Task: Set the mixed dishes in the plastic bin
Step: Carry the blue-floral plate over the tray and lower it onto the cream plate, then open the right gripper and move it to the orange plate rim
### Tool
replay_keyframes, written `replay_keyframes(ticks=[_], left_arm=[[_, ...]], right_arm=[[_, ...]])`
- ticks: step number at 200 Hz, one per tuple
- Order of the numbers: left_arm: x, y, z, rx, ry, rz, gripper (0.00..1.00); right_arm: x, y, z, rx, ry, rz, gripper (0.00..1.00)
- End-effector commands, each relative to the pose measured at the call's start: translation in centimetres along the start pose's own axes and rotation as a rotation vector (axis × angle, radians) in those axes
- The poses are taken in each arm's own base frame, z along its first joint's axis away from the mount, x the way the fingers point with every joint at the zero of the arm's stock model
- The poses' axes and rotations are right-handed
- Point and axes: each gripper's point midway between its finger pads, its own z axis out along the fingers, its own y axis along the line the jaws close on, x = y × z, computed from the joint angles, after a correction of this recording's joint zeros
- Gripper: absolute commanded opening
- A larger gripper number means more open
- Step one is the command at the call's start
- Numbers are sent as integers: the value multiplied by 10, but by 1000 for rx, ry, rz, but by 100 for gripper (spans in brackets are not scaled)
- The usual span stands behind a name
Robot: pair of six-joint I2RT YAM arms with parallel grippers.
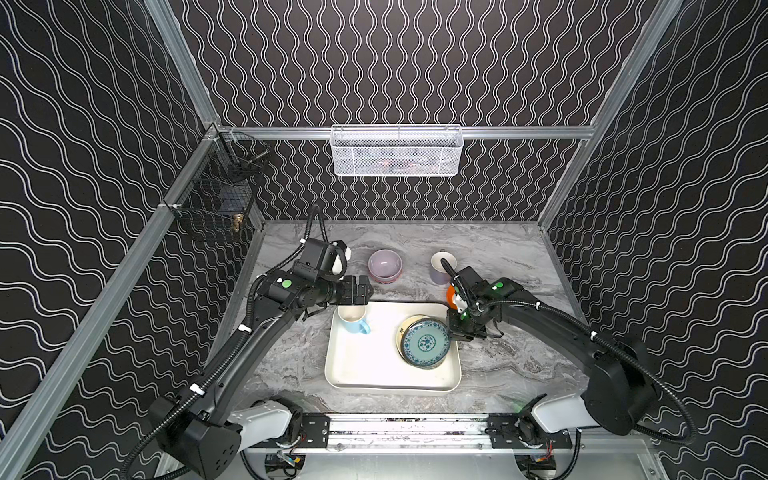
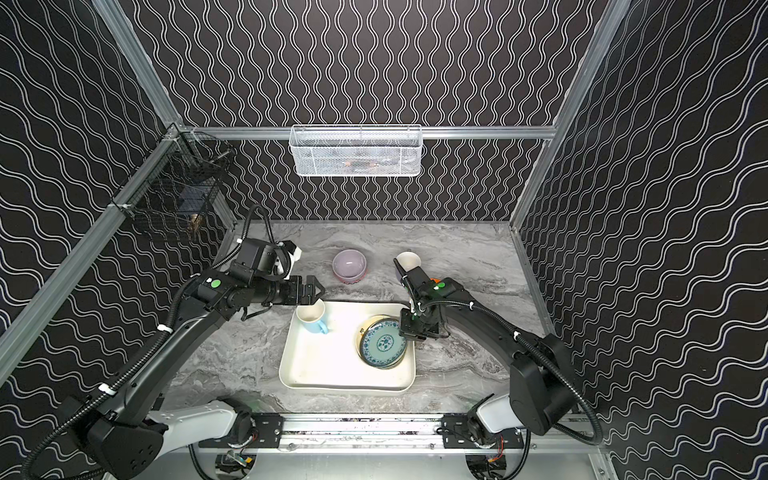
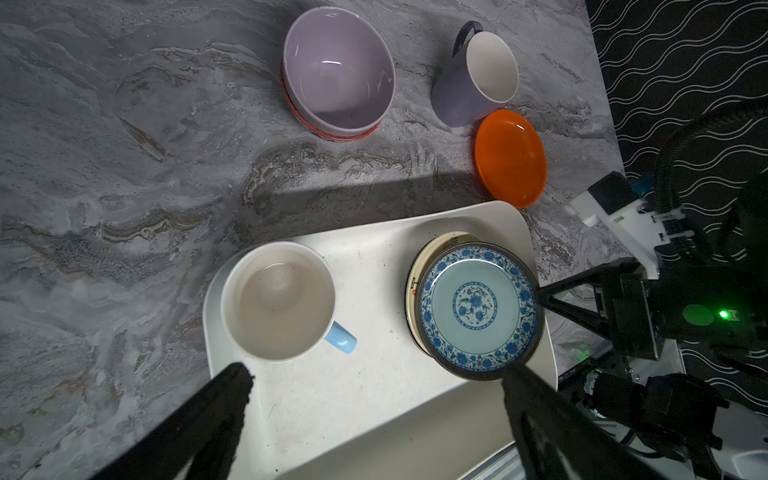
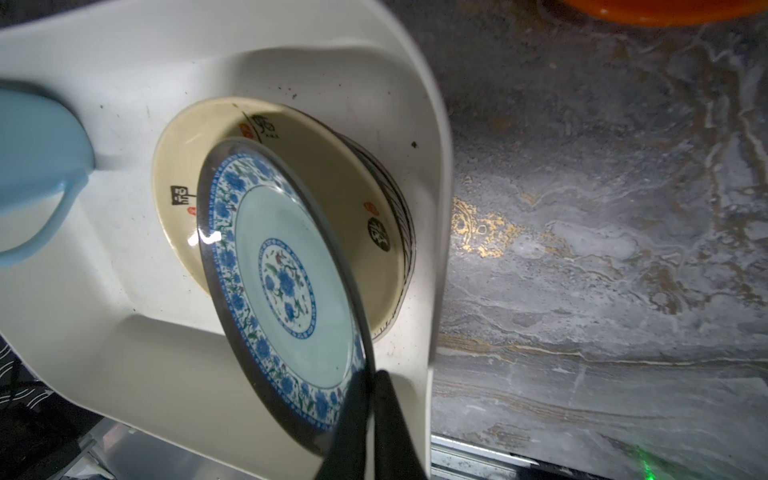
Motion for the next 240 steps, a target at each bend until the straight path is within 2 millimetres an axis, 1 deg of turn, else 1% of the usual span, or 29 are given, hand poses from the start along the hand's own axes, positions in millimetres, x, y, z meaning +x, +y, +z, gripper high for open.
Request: replay_keyframes(ticks=[1, 14, 29, 91, 131, 158, 162, 176, 180, 191, 194, 212, 229, 240], left_arm=[[-2, 0, 2, 1, -6, 10, 98], [-1, -1, 4, 9, 0, 17, 99], [0, 0, 7, 9, 6, 14, 99], [-1, 2, 10, 8, 8, 24, 98], [5, 3, 15, 14, 30, 26, 99], [7, 5, 16, 9, 38, 28, 98], [8, 5, 16, 9, 39, 28, 99], [8, 5, 16, 9, 40, 30, 99], [8, 5, 16, 7, 41, 31, 99], [8, 5, 16, 7, 42, 32, 99], [8, 5, 16, 5, 42, 32, 99], [7, 6, 16, 3, 40, 32, 99], [6, 5, 17, 7, 40, 32, 99], [5, 4, 19, 12, 41, 33, 99]], right_arm=[[-1, -1, 3, 18, 10, -12, 12], [-1, -1, 6, 23, 23, -12, 15], [-1, -3, 11, 37, 40, -11, 17], [-8, -6, 24, 78, 60, -32, 18], [-15, -3, 30, 84, 68, -39, 20], [-17, -2, 34, 87, 77, -48, 24], [-17, -2, 35, 87, 81, -51, 27], [-17, -2, 37, 88, 88, -53, 28], [-17, -1, 37, 88, 90, -55, 30], [-18, -1, 39, 88, 94, -59, 31], [-18, -1, 39, 90, 96, -60, 34], [-21, 1, 37, 92, 97, -65, 35], [-27, 5, 28, 91, 72, -77, 35], [-33, 7, 18, 89, 47, -87, 35]])
